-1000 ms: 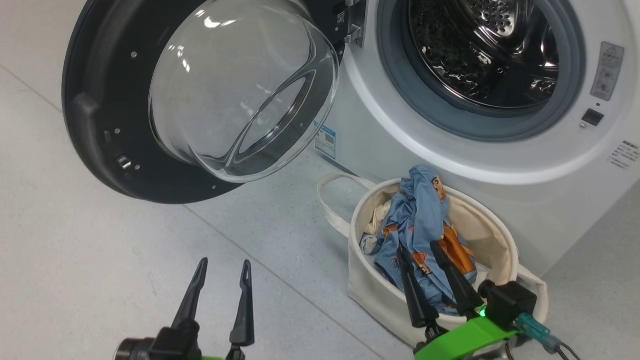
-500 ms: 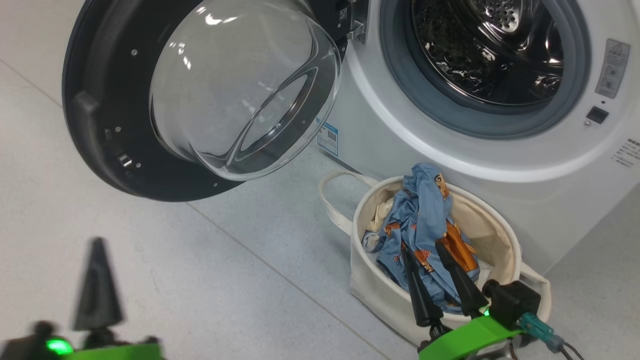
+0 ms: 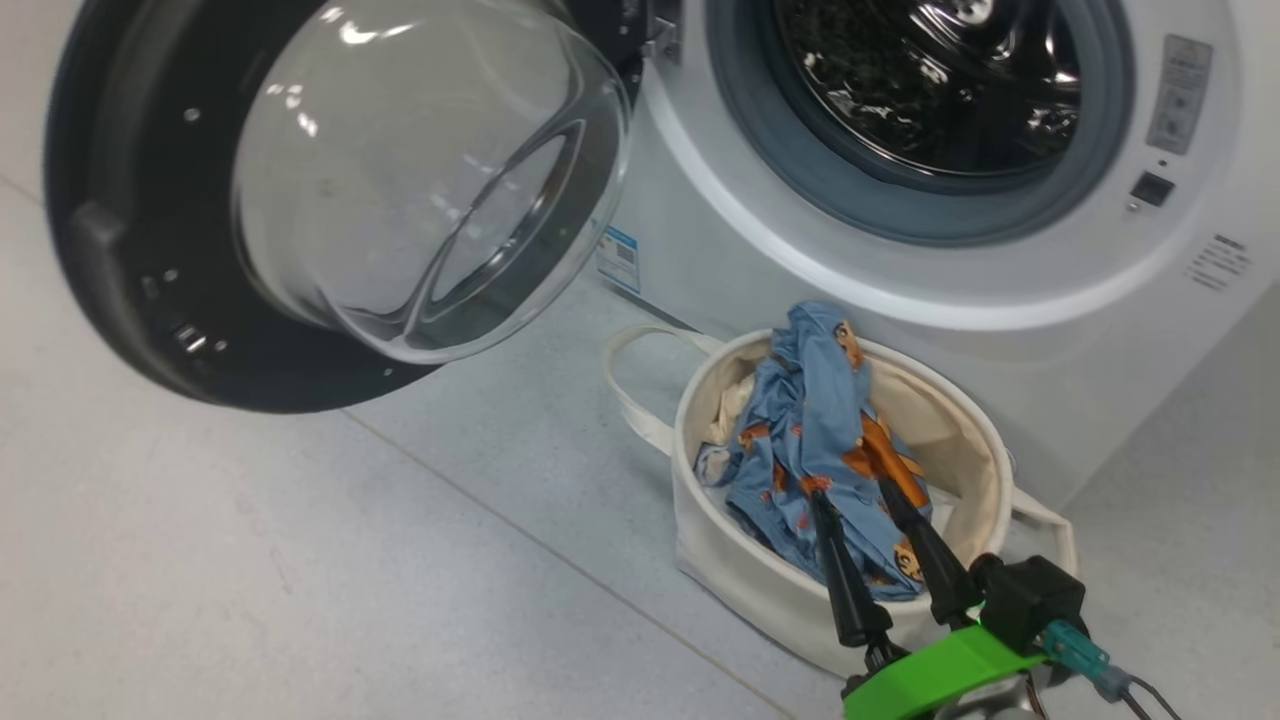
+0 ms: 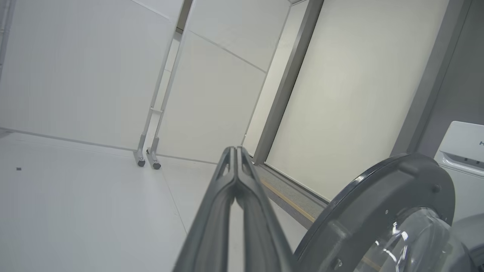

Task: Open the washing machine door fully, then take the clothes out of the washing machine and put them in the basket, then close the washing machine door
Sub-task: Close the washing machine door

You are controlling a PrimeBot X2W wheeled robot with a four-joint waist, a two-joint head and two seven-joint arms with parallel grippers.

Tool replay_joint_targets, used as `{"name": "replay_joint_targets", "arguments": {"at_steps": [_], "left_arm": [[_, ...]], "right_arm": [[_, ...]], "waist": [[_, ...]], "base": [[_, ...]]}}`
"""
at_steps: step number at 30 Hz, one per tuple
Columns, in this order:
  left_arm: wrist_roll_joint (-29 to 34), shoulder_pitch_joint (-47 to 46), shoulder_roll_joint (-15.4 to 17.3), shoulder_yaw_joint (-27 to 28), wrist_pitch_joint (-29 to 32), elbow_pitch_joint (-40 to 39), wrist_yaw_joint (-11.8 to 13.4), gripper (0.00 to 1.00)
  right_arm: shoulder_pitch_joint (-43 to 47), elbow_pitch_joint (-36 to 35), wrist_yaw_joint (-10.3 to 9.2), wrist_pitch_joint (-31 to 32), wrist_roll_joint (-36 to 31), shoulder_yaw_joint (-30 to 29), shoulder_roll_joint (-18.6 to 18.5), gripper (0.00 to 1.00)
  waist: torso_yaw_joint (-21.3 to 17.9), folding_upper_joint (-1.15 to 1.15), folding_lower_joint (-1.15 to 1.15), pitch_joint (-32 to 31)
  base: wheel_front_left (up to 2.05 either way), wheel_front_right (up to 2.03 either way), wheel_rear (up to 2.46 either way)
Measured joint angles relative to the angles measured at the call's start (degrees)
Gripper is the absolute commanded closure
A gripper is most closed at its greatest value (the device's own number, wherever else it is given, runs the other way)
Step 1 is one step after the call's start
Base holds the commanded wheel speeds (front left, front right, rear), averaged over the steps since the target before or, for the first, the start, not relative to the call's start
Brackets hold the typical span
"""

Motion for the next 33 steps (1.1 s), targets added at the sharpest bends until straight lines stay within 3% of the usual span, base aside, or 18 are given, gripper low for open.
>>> {"name": "replay_joint_targets", "arguments": {"at_steps": [6,10,12,22,33], "left_arm": [[-9.54,-3.39,13.32,-1.86,3.77,9.92,0.00,1.00],[-11.96,-4.42,23.04,-11.01,5.91,12.44,-0.01,1.00],[-15.44,-4.77,25.97,-14.75,6.95,13.36,-0.05,1.00],[-29.18,-14.19,33.17,-20.68,9.79,23.15,-0.03,1.00],[-35.10,-20.52,35.83,-30.48,10.49,23.57,-0.05,1.00]], "right_arm": [[-0.13,0.33,0.00,0.00,-1.15,0.05,0.00,0.00],[-0.67,0.92,0.00,0.00,-2.90,0.12,-0.01,0.00],[-1.21,0.92,0.00,0.00,-3.63,0.33,-0.01,0.00],[-2.95,1.26,0.00,0.00,-4.98,0.90,-0.02,0.00],[-5.12,0.96,0.00,0.00,-6.30,-0.10,-0.33,0.00]], "waist": [[-2.22,0.00,0.00,0.90],[-3.31,0.00,0.00,1.68],[-3.95,0.00,0.00,2.17],[-9.03,0.00,0.00,4.27],[-13.08,0.00,0.00,8.69]], "base": [[0.00,0.00,0.00],[0.00,0.00,0.00],[0.00,0.00,0.00],[0.00,0.00,0.00],[0.00,0.00,0.00]]}}
